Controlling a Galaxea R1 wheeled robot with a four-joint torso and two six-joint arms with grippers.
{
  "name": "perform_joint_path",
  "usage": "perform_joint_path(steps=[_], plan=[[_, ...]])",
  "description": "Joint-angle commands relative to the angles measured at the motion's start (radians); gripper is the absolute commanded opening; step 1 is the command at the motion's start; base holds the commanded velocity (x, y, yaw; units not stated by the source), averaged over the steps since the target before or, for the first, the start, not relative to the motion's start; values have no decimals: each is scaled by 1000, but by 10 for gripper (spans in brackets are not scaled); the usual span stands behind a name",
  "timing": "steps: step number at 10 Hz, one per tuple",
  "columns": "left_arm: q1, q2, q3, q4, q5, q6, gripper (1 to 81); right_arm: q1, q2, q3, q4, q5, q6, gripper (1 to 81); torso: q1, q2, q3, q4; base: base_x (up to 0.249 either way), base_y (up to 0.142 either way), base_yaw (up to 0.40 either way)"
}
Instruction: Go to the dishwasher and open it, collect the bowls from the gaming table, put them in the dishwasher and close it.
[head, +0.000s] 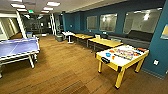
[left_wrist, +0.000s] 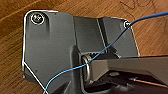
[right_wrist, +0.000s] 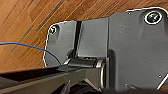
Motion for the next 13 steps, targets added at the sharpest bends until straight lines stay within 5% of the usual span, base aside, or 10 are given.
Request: perform_joint_path(steps=[1, 5, 13], plan=[[-37, -4, 4, 2, 52, 4, 811, 51, 1, 10, -12, -52, -3, 811, 0, 0, 0, 0, 0, 0, -307], [-36, -4, 6, 0, 50, 4, 811, 51, 1, 10, -12, -52, -3, 811, 0, 0, 0, 0, 0, 0, -302], [-34, -4, 4, 0, 50, 4, 811, 49, 1, 8, -12, -52, -3, 811, 0, 0, 0, 0, 0, -29, 0]])
